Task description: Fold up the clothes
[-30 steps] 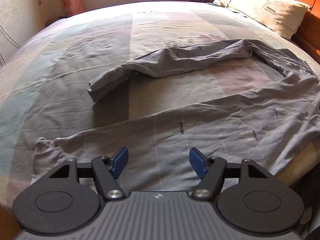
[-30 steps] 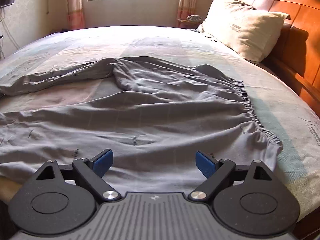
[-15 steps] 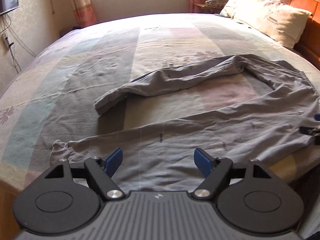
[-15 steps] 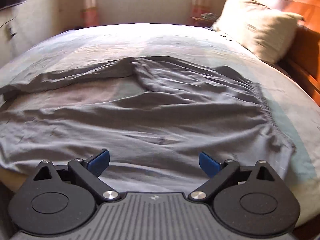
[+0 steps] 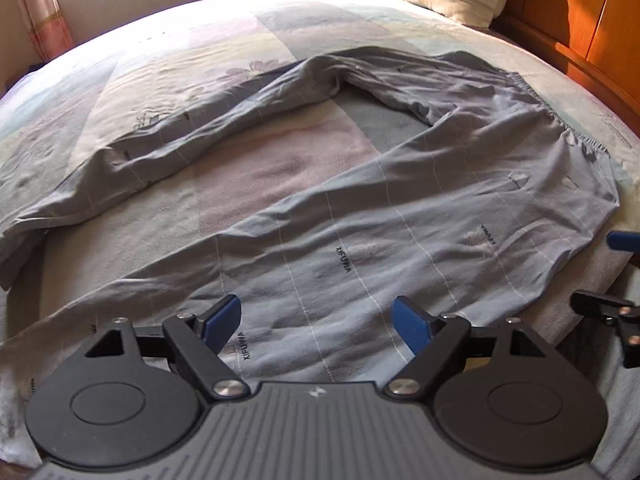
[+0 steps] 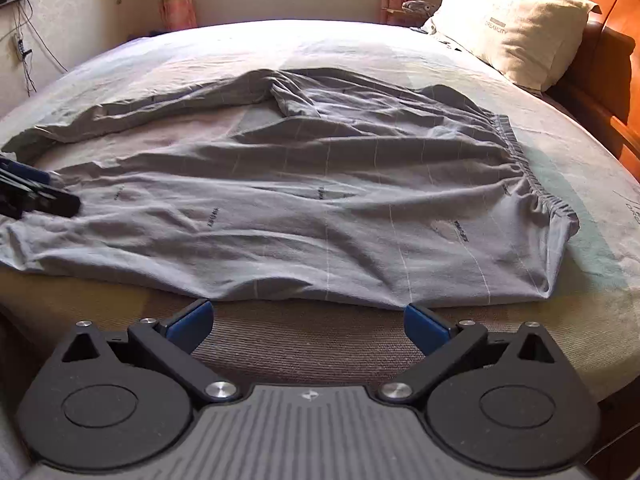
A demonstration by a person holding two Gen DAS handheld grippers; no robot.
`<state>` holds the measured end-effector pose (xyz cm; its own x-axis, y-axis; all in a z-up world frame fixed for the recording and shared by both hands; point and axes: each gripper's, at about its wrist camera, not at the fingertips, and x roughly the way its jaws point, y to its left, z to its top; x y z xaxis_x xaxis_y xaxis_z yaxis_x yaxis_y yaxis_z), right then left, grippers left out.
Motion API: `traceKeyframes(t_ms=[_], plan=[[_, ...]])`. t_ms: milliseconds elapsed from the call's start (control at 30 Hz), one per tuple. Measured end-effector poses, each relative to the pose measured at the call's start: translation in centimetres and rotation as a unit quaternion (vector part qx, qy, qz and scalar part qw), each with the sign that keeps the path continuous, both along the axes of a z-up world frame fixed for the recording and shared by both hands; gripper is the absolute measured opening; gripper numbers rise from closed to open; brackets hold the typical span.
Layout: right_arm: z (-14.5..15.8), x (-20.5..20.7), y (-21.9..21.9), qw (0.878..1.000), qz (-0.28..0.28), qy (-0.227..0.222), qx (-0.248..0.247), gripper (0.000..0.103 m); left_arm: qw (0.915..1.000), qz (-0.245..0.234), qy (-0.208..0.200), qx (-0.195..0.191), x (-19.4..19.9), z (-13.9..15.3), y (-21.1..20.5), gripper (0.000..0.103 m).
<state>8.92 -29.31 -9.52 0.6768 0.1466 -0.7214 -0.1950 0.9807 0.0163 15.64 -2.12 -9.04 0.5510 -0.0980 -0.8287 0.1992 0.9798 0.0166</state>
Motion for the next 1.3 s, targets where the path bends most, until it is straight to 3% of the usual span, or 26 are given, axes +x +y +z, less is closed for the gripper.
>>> traceKeyframes(t_ms=[133, 300, 500, 567, 633, 767, 833, 933, 1067, 1133, 1233, 1300], plan=[[1.9, 0.4, 2.1, 0.999, 0.031, -0.009, 0.008, 0.103, 0.9983, 0.029, 0.020, -0.047, 1.3, -0.8, 1.6, 0.083], [1.8, 3.2, 7.8, 0.996, 0.092, -0.002, -0.001, 0.103, 0.9965, 0.017, 0.004, -0.082, 2.1, 2.4, 2.4, 0.085], [-0.7, 6.0, 13.9, 0.989, 0.141, 0.007, -0.041, 0.103, 0.9966, 0.024, 0.021, -0.076, 3.7, 1.7, 2.5, 0.086], [-1.8, 6.0, 13.2, 0.990, 0.130, 0.023, -0.054, 0.103, 0.9964, 0.035, 0.026, -0.072, 4.1, 1.1, 2.7, 0.085], [-2.4, 5.4, 10.3, 0.993, 0.109, 0.028, -0.025, 0.103, 0.9961, 0.046, 0.032, -0.068, 4.5, 0.4, 2.8, 0.087], [-2.3, 3.7, 6.1, 0.997, 0.075, 0.028, -0.023, 0.103, 0.9951, 0.065, 0.042, -0.061, 5.3, -0.7, 3.1, 0.087], [-1.6, 3.2, 4.9, 0.997, 0.066, 0.029, -0.014, 0.103, 0.9960, 0.043, 0.034, -0.070, 5.2, 0.2, 1.8, 0.087], [0.0, 2.9, 3.5, 0.997, 0.068, -0.008, 0.022, 0.103, 0.9954, 0.003, 0.031, -0.091, 5.5, 1.1, -0.6, 0.087], [0.4, 5.3, 2.0, 0.998, 0.049, -0.031, 0.023, 0.103, 0.9875, -0.064, 0.042, -0.138, 6.6, 1.1, -4.6, 0.087], [-0.1, 6.5, 0.7, 0.999, 0.036, -0.027, 0.028, 0.103, 0.9820, -0.071, 0.057, -0.165, 7.4, 0.0, -5.8, 0.087], [-1.0, 7.3, -2.2, 1.000, 0.002, -0.014, 0.025, 0.103, 0.9821, -0.028, 0.041, -0.182, 8.1, -1.0, -5.4, 0.087], [-1.7, 7.3, -5.1, 0.999, -0.044, 0.001, 0.018, 0.103, 0.9896, 0.021, 0.021, -0.140, 8.4, -0.7, -4.8, 0.086]])
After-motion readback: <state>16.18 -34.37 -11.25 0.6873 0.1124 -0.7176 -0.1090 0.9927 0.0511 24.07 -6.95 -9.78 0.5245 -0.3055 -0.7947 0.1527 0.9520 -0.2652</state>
